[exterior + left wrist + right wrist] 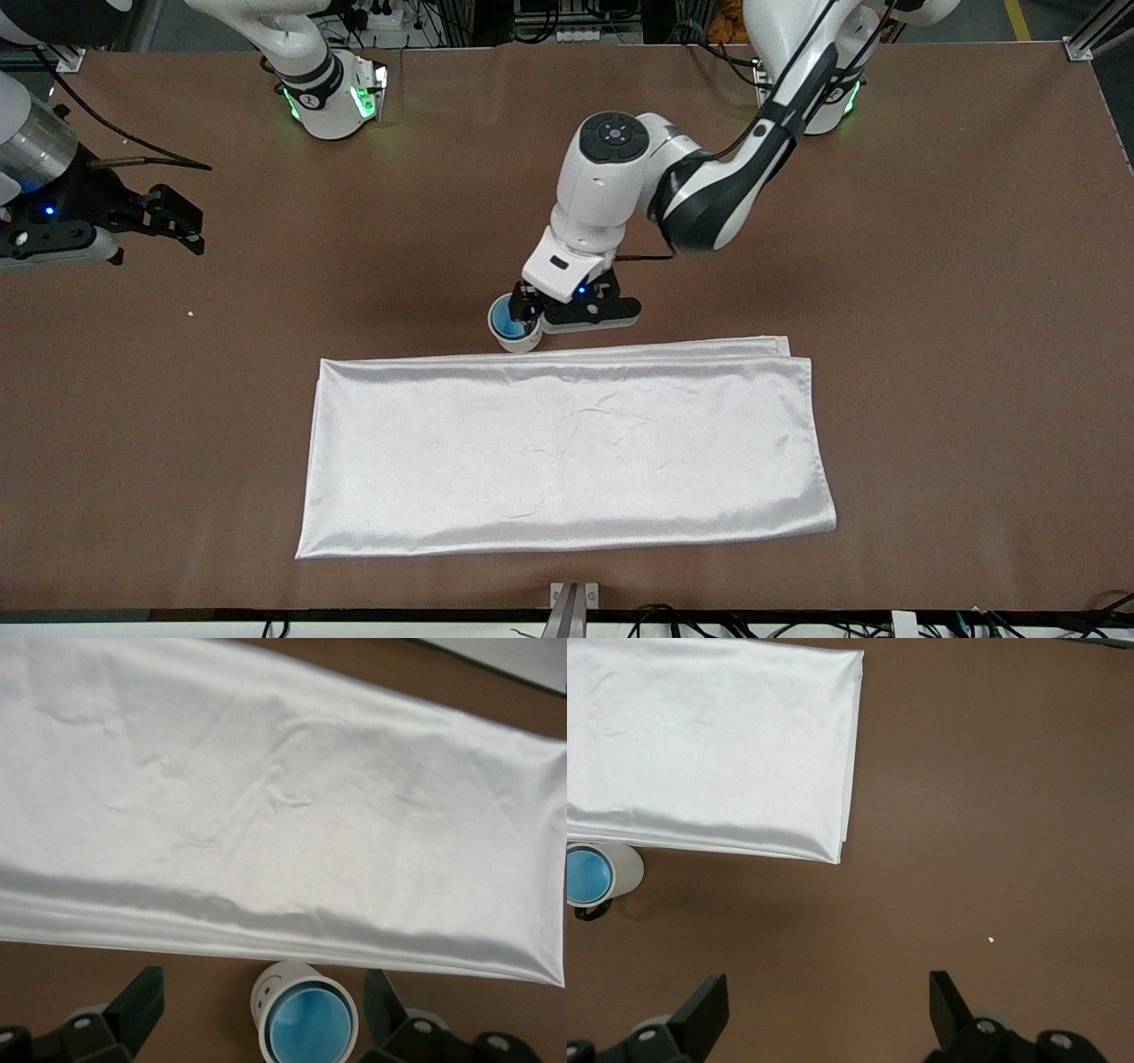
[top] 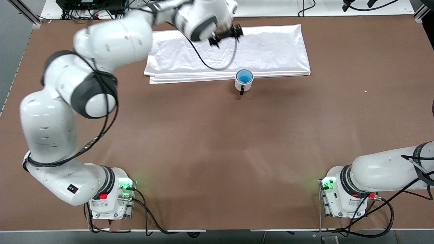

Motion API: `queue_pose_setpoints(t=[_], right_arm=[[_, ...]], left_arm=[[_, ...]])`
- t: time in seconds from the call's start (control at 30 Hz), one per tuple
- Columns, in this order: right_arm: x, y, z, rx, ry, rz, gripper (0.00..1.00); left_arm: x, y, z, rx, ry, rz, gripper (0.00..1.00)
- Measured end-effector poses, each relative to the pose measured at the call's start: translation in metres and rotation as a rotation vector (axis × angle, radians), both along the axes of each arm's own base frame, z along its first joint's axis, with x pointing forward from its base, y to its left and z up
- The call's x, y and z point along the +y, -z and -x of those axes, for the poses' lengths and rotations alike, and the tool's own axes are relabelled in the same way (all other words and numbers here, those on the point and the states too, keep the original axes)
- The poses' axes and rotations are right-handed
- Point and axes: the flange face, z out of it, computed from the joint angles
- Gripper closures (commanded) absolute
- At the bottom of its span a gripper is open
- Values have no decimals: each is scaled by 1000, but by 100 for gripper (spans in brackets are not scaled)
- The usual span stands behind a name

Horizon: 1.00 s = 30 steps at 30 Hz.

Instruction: Place blue cup into white mug on table

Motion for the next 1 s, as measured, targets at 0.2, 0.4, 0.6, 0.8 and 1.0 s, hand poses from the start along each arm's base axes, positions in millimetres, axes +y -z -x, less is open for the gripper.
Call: queue_pose_setpoints(t=[0.2,0.4,0.6,0.8,1.0], right_arm=[[0,-2,1,2,0,0,0],[-1,-3,1,6,2,0,0],[-4,-5,1,6,7,0,0],[-7,-13,4,15,13,1,0],[-9,-19,5,17,17,1,0]], left_arm=[[76,-80,-34,-50,-4,-53,0],[148,-128,-53,-64,19,-127,0],[207,-147,-69,-40,-8,-177,0],[270,-152,-85,5,2,-237,0],[315,-151,-96,34,-2,-265,0]])
